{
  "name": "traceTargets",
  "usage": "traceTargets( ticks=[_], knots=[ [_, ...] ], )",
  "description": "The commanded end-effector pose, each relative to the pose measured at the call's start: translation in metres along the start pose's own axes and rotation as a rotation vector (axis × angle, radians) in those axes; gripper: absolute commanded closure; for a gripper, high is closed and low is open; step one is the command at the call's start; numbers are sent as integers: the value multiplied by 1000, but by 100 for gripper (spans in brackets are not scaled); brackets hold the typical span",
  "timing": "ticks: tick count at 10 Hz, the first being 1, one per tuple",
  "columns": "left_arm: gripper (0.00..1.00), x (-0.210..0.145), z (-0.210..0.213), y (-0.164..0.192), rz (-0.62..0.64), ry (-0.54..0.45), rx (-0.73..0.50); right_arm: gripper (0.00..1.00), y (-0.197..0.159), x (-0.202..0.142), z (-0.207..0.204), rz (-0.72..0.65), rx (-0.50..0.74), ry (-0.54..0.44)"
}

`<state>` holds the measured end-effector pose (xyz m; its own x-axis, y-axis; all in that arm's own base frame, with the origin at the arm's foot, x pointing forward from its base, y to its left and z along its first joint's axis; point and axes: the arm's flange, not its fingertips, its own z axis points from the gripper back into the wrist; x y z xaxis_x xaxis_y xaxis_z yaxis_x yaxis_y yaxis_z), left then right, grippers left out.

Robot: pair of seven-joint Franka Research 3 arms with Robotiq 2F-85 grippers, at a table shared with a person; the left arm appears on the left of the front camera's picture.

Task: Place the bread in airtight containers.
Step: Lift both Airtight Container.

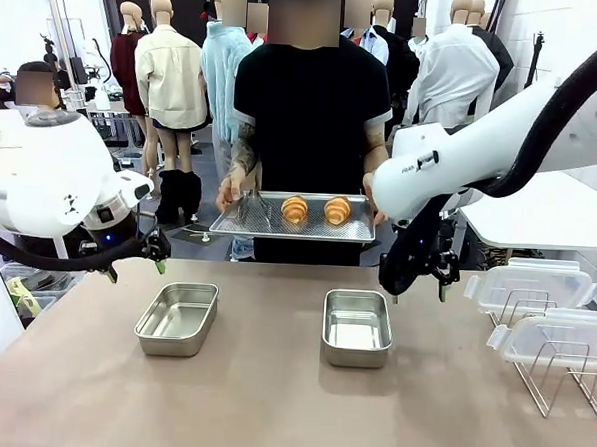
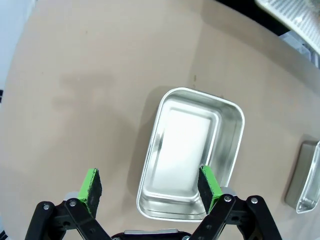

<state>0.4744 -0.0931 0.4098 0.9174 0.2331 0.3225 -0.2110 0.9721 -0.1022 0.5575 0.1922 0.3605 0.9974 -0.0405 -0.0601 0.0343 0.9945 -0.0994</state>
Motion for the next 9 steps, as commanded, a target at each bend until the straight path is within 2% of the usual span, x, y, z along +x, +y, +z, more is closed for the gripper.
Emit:
traceTargets(
  ticks=[1,4,5,6,7,8,9],
  knots=[
    [0,7,-17,-4,51,-16,23,0,14,17,-8,72,6,2],
    [0,8,-31,2,77,4,29,0,21,2,1,101,46,-75],
    [0,8,-36,1,74,14,31,0,27,4,-2,151,41,-37],
    [0,8,-42,0,65,27,43,0,27,6,-3,137,30,-12],
    [0,9,-44,-1,60,32,46,0,24,0,3,102,17,-51],
    [0,10,-45,-1,61,38,47,0,23,-7,9,131,23,-65],
    [0,9,-46,-2,62,41,47,0,26,-12,11,235,32,-27]
  ],
)
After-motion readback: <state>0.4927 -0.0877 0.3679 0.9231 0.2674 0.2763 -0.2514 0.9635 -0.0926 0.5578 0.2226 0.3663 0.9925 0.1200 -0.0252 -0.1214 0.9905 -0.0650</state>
